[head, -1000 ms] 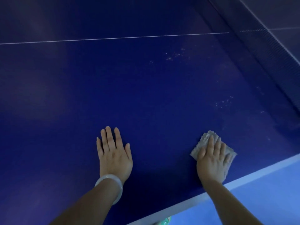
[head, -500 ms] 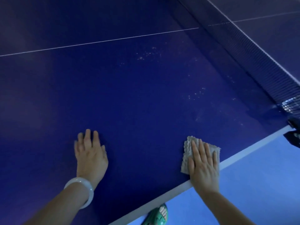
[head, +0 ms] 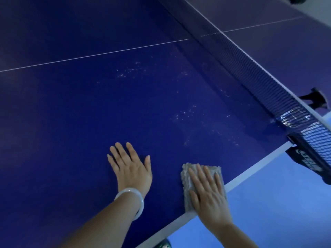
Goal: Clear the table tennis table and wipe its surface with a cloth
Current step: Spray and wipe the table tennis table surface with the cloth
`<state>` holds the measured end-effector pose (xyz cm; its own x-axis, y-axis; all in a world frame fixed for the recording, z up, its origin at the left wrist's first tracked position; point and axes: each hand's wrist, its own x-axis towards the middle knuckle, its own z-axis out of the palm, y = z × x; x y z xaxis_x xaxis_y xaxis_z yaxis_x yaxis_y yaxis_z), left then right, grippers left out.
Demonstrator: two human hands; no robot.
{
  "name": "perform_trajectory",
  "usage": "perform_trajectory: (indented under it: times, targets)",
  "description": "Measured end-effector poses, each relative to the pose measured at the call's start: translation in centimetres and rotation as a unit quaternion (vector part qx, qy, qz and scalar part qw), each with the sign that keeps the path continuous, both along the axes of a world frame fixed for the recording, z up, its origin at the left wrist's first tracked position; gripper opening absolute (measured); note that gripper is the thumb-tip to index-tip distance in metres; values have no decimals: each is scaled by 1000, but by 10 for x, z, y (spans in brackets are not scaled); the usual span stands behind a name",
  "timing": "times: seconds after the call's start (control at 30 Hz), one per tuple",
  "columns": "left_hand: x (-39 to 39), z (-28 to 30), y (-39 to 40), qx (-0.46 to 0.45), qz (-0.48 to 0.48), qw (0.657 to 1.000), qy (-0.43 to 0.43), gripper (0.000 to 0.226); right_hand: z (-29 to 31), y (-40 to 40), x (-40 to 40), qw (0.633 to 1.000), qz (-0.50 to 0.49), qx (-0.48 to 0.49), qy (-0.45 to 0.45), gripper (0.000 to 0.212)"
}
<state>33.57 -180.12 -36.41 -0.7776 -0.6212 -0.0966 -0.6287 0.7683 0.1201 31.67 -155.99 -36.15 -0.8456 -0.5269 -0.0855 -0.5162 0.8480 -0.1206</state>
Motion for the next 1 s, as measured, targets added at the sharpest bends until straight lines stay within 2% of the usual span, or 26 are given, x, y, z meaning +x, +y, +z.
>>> perform_trajectory:
  times: [0.13, 0.23, 0.3, 0.4, 0.47, 0.53, 0.6, 0.67, 0.73, 0.8, 0.87, 0.93, 1.0]
  targets:
    - [-3, 0, 3, -3, -2, 1000, -8, 79, 3, 39, -62, 982, -187, 11, -23, 56]
    - [-3, 2, 3, 1, 4, 1000, -14, 79, 4, 8, -79, 950, -310, -3, -47, 58]
    - [-3, 3, 3, 2, 6, 1000, -10, 78, 6, -29, -71, 964, -263, -21, -43, 59]
    - [-3, 3, 3, 0, 4, 1000, -10, 77, 4, -71, -30, 996, -70, -55, -28, 58]
    - [-3, 1, 2, -4, 2, 1000, -3, 75, 3, -66, -15, 997, 36, -57, -21, 57]
    - [-3, 1, 2, -6, 2, 1000, -1, 78, 0, -39, -23, 998, 62, -19, 1, 56]
    - [-3, 1, 2, -4, 0, 1000, 5, 78, 1, -4, -40, 998, -56, 14, 19, 56]
    - [-3, 1, 2, -6, -3, 1000, 9, 77, 3, 13, -53, 971, -237, 23, -12, 57]
    - [-2, 1, 2, -3, -2, 1000, 6, 77, 5, 3, -52, 949, -314, 8, -31, 58]
    - [-2, 1, 2, 0, -3, 1000, 4, 76, 6, -26, -45, 969, -245, 12, -39, 55]
    - [-3, 1, 1, 4, -1, 1000, 5, 76, 2, -57, -42, 993, -110, -10, -35, 58]
    - [-3, 1, 2, 7, -3, 1000, 7, 75, 3, -77, -57, 999, 12, -26, -29, 58]
    - [-4, -1, 1, 11, -6, 1000, 12, 75, 4, -83, -91, 996, 83, -2, -21, 58]
